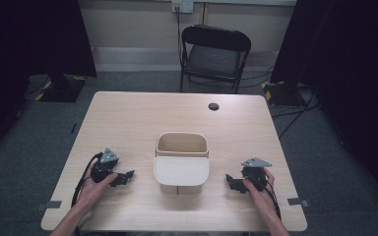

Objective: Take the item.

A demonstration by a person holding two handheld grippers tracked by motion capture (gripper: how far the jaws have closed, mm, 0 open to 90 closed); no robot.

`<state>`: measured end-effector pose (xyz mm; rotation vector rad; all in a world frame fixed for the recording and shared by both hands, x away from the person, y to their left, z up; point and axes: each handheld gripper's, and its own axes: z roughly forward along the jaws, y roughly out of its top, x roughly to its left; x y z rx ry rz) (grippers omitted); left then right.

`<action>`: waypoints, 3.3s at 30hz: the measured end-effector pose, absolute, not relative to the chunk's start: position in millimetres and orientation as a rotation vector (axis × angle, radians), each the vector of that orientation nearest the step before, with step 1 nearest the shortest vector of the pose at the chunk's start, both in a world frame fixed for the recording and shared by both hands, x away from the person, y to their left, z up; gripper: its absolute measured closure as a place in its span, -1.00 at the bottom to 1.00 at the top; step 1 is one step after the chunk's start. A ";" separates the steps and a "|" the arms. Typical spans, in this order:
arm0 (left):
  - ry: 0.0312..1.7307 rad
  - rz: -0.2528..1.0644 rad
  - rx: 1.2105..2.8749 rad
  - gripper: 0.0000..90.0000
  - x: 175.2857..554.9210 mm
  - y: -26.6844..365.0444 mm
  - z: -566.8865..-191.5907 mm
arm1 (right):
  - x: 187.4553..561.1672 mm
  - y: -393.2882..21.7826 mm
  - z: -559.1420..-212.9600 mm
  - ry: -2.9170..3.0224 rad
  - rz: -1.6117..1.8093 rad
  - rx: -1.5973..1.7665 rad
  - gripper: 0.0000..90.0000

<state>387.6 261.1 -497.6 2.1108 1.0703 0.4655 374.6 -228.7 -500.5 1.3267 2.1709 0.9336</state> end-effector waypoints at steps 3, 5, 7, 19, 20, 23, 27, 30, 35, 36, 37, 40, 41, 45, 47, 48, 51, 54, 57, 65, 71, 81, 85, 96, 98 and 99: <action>1.064 0.460 2.100 -0.65 387.0 260.0 -496.1 | 374.6 -228.7 -500.5 2.171 0.934 1.327 -0.74; 1.059 0.448 2.094 -0.65 386.5 259.2 -494.5 | 374.6 -228.7 -500.5 2.171 0.934 1.327 -0.74; 1.047 0.443 2.088 -0.65 385.2 257.8 -492.5 | 374.6 -228.6 -500.5 2.171 0.934 1.327 -0.74; 0.953 0.409 2.037 -0.63 374.6 248.1 -481.0 | 374.6 -228.7 -500.5 2.171 0.934 1.327 -0.74; 0.931 0.408 2.044 -0.63 373.6 246.9 -479.2 | 374.6 -228.6 -500.5 2.171 0.934 1.327 -0.74; 0.927 0.385 2.035 -0.62 372.1 244.4 -478.3 | 374.6 -228.6 -500.5 2.171 0.934 1.327 -0.74; 0.900 0.374 2.030 -0.63 368.8 240.7 -475.2 | 374.6 -228.6 -500.5 2.171 0.934 1.327 -0.74; 0.877 0.359 2.027 -0.63 365.8 237.6 -472.7 | 374.6 -228.6 -500.5 2.171 0.934 1.327 -0.74; 0.842 0.340 2.034 -0.63 362.2 230.6 -472.3 | 374.6 -228.6 -500.5 2.171 0.934 1.327 -0.74; 0.833 0.345 2.048 -0.62 362.0 230.5 -471.4 | 374.6 -228.6 -500.5 2.171 0.934 1.327 -0.74; 0.829 0.341 2.039 -0.62 361.3 229.1 -471.3 | 374.6 -228.6 -500.5 2.171 0.934 1.327 -0.74; 0.819 0.333 2.039 -0.63 359.0 226.3 -469.8 | 374.6 -228.6 -500.4 2.171 0.934 1.328 -0.74; 0.815 0.329 2.033 -0.62 358.1 225.0 -469.5 | 374.6 -228.6 -500.5 2.171 0.934 1.327 -0.74; 0.790 0.314 2.030 -0.62 355.0 220.1 -467.6 | 374.6 -228.6 -500.5 2.171 0.934 1.327 -0.74; 0.773 0.312 2.030 -0.63 353.5 217.8 -466.0 | 374.6 -228.6 -500.4 2.171 0.934 1.328 -0.74; 0.770 0.306 2.028 -0.63 352.8 217.0 -465.5 | 374.6 -228.6 -500.5 2.171 0.934 1.327 -0.74; 0.745 0.304 2.019 -0.63 351.0 213.7 -463.9 | 374.6 -228.6 -500.5 2.171 0.934 1.327 -0.74; 0.724 0.300 2.013 -0.63 348.2 208.9 -462.2 | 374.6 -228.6 -500.5 2.171 0.934 1.327 -0.74; 0.732 0.253 1.990 -0.63 347.4 206.0 -461.3 | 374.6 -228.6 -500.5 2.171 0.934 1.327 -0.74; 0.689 0.247 1.996 -0.61 343.1 193.9 -459.0 | 374.7 -228.6 -500.5 2.171 0.934 1.327 -0.74; 0.672 0.262 1.993 -0.63 341.5 187.2 -457.2 | 374.6 -228.6 -500.5 2.171 0.934 1.327 -0.74; 0.647 0.244 1.968 -0.57 339.5 184.8 -453.1 | 374.6 -228.6 -500.5 2.171 0.934 1.327 -0.74; 0.646 0.236 1.960 -0.51 339.3 184.7 -452.1 | 374.7 -228.6 -500.5 2.171 0.934 1.327 -0.74; 0.630 0.251 1.949 -0.52 338.1 182.4 -448.7 | 374.7 -228.6 -500.5 2.171 0.934 1.327 -0.74; 0.626 0.244 1.942 -0.50 338.1 181.0 -449.0 | 374.7 -228.6 -500.5 2.171 0.934 1.327 -0.74; 0.626 0.242 1.945 -0.50 338.1 181.1 -449.0 | 374.7 -228.6 -500.5 2.171 0.934 1.327 -0.74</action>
